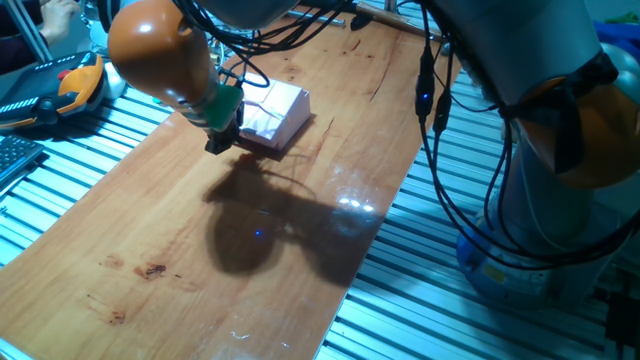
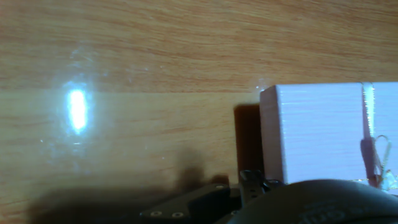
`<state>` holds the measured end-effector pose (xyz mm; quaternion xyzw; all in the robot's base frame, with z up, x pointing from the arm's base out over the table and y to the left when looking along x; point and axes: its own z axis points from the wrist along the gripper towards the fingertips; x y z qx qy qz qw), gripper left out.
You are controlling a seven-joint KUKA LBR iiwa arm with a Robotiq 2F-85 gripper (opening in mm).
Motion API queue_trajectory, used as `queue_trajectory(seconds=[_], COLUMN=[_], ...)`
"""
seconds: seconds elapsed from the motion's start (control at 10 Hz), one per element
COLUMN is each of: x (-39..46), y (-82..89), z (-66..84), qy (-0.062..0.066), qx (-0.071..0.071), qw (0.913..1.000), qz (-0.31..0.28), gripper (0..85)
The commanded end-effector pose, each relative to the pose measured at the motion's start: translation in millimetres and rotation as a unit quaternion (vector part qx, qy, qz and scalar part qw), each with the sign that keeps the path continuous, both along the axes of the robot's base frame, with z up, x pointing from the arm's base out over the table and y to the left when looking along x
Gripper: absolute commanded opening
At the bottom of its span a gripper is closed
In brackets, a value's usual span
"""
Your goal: Slide the outer casing onto the gift box
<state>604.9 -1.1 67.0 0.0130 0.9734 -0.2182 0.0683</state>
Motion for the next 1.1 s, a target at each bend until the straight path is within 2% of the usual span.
queue_trajectory(seconds=[0.0,0.4,0.6,0.7,0.9,1.0], x=[-0.9,-6.3,-6.0,-3.8,-2.0,-2.0], y=[-1.0,-6.7,-6.2,-2.9,-0.5,-0.5], z=[0.6,5.0,6.6,5.6,5.8,5.8], qy=[-0.001,0.0,0.002,0.003,0.015,0.014], qx=[0.0,0.002,0.006,0.017,0.053,0.058], qw=[1.0,1.0,1.0,0.9998,0.9985,0.9982], qz=[0.001,0.002,0.001,-0.002,-0.008,-0.004], gripper=[0.0,0.0,0.0,0.0,0.0,0.0])
